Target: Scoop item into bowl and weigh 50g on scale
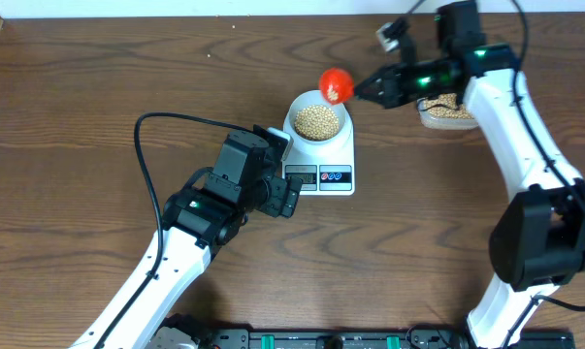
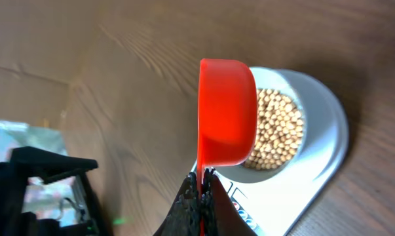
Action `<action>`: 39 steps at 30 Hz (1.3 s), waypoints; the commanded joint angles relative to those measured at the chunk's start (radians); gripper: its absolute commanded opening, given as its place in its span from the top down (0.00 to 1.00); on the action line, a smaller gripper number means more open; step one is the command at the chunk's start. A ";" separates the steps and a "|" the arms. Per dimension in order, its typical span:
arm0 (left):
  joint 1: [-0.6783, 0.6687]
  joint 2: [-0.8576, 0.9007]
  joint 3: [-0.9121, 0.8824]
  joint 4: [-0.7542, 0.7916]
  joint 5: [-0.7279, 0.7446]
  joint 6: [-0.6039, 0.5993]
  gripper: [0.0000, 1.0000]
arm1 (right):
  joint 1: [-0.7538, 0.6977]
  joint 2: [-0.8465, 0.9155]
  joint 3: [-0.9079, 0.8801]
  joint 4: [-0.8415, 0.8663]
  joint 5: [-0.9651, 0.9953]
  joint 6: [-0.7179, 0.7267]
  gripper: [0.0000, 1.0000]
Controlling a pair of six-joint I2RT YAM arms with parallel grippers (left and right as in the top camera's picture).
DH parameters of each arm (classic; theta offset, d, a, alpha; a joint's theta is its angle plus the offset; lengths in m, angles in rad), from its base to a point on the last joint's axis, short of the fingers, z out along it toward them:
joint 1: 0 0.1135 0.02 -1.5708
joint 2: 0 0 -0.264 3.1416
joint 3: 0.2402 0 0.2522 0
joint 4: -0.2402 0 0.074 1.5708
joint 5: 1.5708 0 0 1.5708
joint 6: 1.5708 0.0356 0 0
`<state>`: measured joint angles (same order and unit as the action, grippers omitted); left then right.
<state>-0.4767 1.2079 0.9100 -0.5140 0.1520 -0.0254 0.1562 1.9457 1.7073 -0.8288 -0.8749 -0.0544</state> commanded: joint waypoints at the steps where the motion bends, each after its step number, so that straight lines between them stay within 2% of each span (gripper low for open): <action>1: 0.004 -0.006 0.001 0.000 0.005 0.010 0.12 | 0.084 -0.031 0.030 -0.010 0.138 0.017 0.99; 19: 0.004 -0.006 0.001 0.000 0.005 0.010 0.12 | 0.274 -0.031 0.030 -0.017 0.531 0.016 0.99; 39: 0.004 -0.006 0.001 0.000 0.005 0.010 0.12 | 0.343 -0.033 0.047 0.003 0.742 -0.035 0.99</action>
<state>-0.4767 1.2079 0.9100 -0.5140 0.1520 -0.0250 0.4728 1.9457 1.7275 -0.8261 -0.1875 -0.0551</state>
